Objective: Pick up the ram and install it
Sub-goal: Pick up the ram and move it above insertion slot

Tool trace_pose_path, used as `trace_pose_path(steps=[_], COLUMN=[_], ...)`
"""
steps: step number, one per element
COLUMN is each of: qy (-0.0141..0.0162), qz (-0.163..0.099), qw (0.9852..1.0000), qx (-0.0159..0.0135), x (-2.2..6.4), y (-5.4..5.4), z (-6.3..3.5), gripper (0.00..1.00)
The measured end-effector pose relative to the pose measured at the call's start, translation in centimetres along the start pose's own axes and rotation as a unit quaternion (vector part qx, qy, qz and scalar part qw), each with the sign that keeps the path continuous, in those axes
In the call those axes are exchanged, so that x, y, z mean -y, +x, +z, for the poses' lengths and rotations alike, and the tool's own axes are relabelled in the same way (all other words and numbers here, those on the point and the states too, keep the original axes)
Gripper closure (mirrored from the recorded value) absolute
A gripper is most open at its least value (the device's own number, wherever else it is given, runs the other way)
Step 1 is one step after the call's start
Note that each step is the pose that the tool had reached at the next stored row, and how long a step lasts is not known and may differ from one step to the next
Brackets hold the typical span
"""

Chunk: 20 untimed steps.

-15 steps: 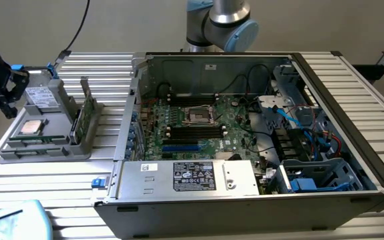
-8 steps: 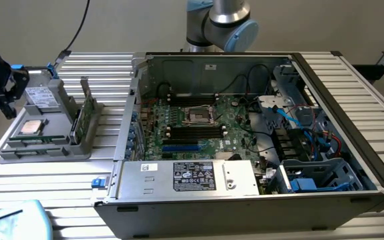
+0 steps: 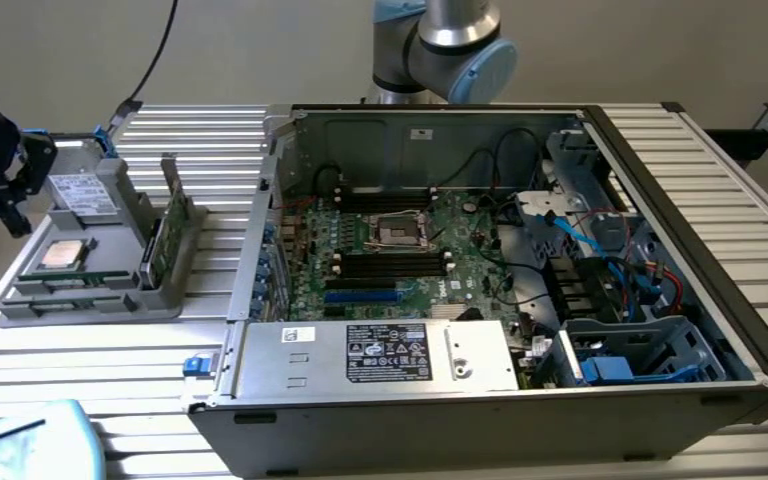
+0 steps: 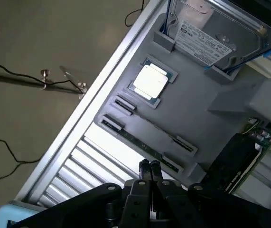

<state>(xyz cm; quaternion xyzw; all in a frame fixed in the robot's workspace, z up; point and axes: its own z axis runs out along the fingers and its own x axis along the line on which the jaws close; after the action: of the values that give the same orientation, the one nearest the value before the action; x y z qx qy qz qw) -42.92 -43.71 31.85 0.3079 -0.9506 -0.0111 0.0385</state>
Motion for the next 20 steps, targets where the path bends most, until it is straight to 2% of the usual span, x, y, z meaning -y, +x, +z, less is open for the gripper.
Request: trace_pose_path(steps=[5,10,15,20], qy=[0.003,0.0061,0.009,0.012], qz=[-0.045,-0.091,-0.135,-0.18], qw=[0.999,0.9959,0.9907,0.9835], qx=[-0.0019,-0.0041,-0.0061,-0.0081], x=[-0.01,-0.01,-0.01,-0.01], y=[0.01,0.02,0.02,0.02], z=[-0.19,-0.22,-0.22,-0.22], gripper=[0.9,0.9,0.9,0.9])
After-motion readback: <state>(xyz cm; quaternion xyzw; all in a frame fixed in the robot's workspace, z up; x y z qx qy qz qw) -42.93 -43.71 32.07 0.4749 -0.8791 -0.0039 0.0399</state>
